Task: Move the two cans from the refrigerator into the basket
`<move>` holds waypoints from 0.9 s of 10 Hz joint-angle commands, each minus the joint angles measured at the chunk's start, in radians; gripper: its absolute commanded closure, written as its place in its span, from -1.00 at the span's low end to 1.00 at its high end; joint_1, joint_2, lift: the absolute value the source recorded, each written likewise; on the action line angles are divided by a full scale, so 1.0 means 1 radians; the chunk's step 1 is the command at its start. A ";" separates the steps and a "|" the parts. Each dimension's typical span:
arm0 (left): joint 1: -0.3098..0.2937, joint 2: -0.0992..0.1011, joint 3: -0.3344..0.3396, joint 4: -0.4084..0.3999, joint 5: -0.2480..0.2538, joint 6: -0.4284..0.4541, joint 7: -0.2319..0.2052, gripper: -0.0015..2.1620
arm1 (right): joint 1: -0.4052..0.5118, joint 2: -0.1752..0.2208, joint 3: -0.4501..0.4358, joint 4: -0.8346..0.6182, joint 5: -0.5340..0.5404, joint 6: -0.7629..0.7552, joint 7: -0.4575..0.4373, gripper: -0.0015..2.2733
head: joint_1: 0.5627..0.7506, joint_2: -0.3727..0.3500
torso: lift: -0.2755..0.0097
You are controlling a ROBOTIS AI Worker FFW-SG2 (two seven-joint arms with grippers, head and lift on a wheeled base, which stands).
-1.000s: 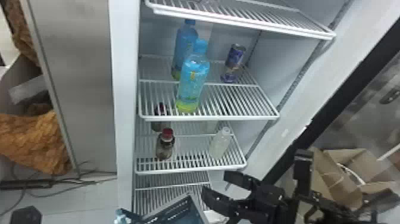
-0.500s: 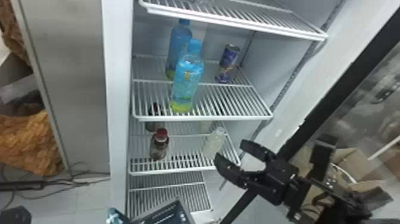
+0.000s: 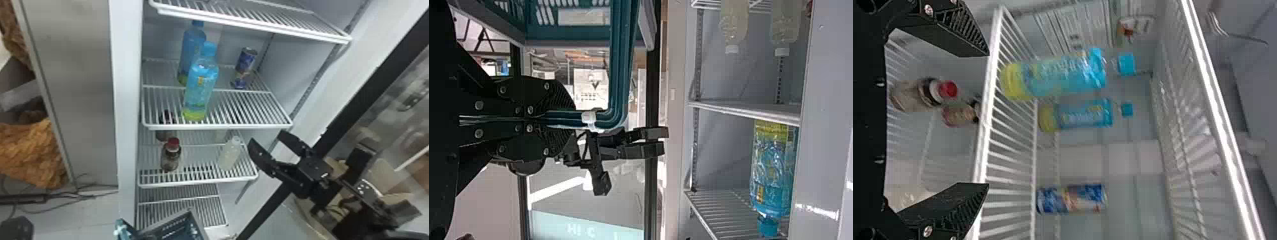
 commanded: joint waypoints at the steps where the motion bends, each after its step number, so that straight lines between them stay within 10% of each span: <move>1: -0.001 0.001 0.000 0.000 0.001 -0.003 0.000 0.11 | -0.017 0.015 -0.004 0.026 0.000 -0.069 -0.035 -0.91 | 0.41 -0.94 | 0.69; 9: -0.016 0.003 -0.016 0.002 0.005 -0.010 0.000 0.11 | -0.201 0.024 0.011 0.212 0.042 -0.155 -0.155 -0.91 | 0.41 -0.94 | 0.69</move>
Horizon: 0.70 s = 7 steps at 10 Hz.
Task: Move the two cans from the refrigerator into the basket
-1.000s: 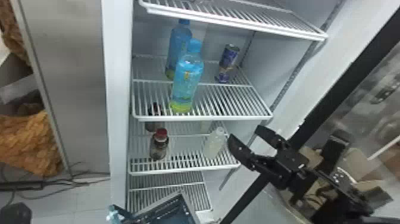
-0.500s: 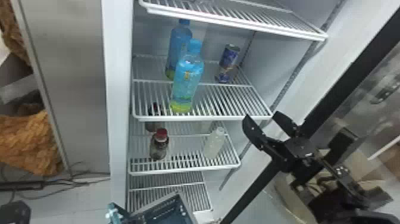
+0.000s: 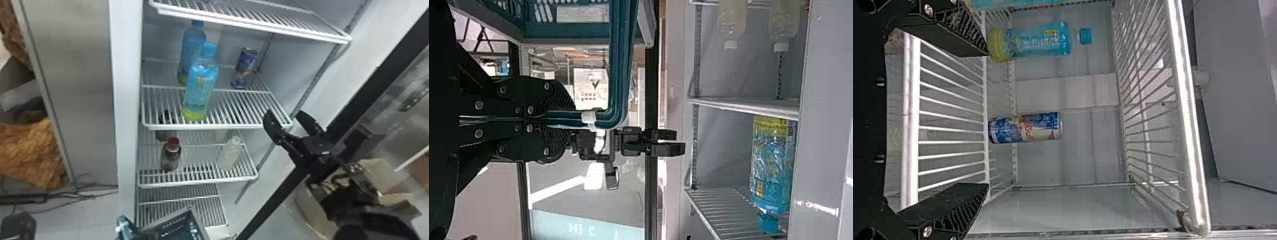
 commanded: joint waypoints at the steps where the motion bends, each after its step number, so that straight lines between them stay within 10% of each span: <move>1: -0.010 0.000 -0.007 0.007 0.005 -0.008 0.000 0.11 | -0.041 0.000 0.018 0.061 0.005 -0.016 -0.007 -0.91 | 0.41 -0.94 | 0.69; 7: -0.023 0.005 -0.015 0.017 0.015 -0.028 0.000 0.11 | -0.242 -0.011 0.092 0.260 0.037 -0.040 -0.030 -0.91 | 0.41 -0.94 | 0.69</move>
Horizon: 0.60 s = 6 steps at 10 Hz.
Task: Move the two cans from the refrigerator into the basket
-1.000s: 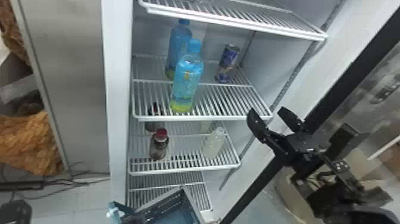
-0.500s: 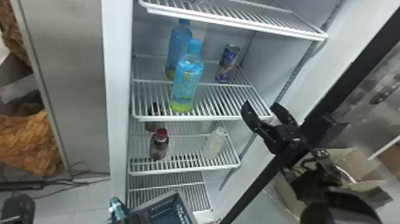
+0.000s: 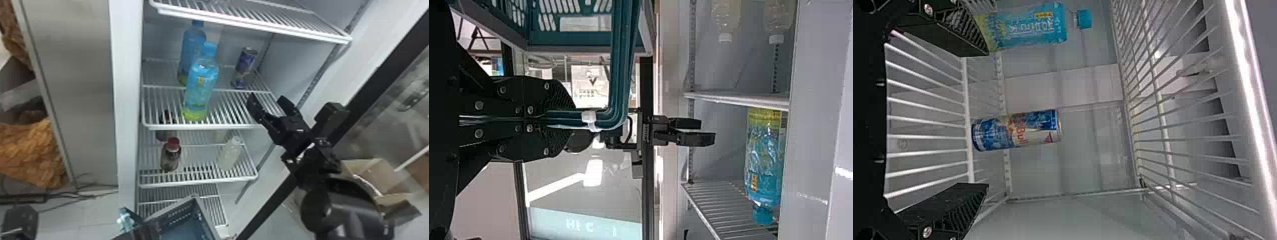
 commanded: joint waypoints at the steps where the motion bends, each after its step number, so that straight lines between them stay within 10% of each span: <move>1: 0.000 0.000 0.000 0.000 0.001 -0.002 0.000 0.11 | -0.035 -0.002 0.012 0.039 0.009 -0.006 -0.007 -0.91 | 0.41 -0.94 | 0.69; 6: -0.004 0.002 -0.008 0.005 0.005 -0.006 0.000 0.11 | -0.163 -0.014 0.034 0.174 0.021 -0.011 -0.032 -0.92 | 0.41 -0.94 | 0.69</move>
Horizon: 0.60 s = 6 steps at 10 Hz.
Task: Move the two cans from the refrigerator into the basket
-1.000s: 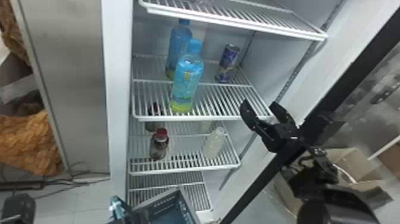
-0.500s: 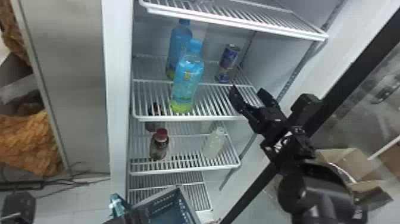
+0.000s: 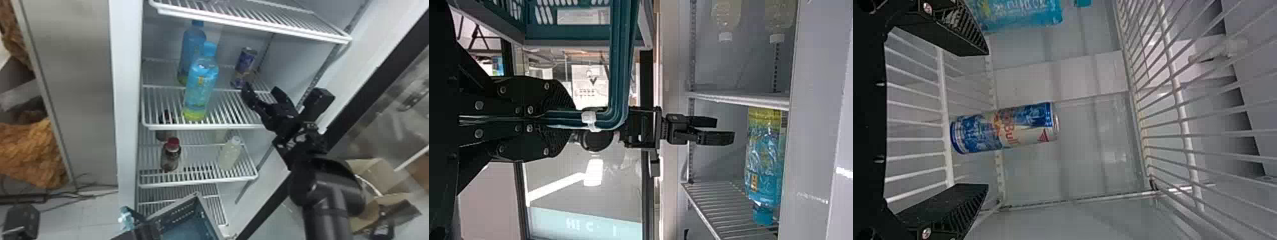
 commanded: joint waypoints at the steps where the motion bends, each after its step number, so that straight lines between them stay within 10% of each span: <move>1: -0.002 0.001 -0.003 0.003 0.001 -0.002 0.000 0.11 | -0.027 -0.002 0.000 0.036 0.007 0.000 -0.004 -0.92 | 0.41 -0.94 | 0.69; 6: -0.007 0.003 -0.009 0.010 0.003 -0.002 0.000 0.11 | -0.148 -0.008 0.042 0.168 0.034 0.000 -0.020 -0.92 | 0.41 -0.94 | 0.69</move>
